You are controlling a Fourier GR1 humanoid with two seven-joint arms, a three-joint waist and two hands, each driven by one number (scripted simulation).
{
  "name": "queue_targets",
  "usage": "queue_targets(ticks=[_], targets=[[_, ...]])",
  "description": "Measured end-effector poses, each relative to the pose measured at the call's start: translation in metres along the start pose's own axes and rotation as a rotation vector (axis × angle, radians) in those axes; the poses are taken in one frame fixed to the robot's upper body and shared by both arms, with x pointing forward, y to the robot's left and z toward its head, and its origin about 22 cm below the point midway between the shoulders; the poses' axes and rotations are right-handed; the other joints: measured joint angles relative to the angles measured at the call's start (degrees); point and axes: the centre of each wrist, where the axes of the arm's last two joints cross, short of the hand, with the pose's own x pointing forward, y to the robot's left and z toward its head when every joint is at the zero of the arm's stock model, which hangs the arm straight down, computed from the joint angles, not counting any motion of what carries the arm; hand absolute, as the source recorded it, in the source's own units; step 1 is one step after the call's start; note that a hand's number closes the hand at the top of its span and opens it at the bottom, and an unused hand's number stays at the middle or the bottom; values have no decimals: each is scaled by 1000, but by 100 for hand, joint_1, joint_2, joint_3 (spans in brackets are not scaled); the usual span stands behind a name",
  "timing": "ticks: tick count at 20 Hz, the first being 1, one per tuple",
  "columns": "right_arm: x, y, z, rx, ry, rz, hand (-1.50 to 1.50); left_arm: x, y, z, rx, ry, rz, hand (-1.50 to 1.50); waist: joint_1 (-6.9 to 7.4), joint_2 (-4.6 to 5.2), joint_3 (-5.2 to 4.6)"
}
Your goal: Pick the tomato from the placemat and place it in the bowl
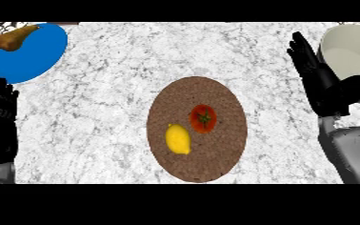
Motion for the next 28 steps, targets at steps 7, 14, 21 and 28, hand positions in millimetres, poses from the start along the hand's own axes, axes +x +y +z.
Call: queue_targets(ticks=[7, 14, 21, 28], targets=[[6, 22, 18, 43, -197, 143, 150, 14, -65, 19, -346, 79, 205, 0, -270, -83, -143], [-23, 83, 75, -91, -328, 165, -150, 32, -112, 35, -594, 151, 349, 0, -210, -88, -138], [-22, 96, 114, -21, -339, 496, -150, 37, -125, 39, -651, 173, 378, 0, -131, -114, -170], [14, 102, 123, 7, -120, 728, -150, 39, -131, 37, -672, 178, 382, 0, -109, -109, -185]])
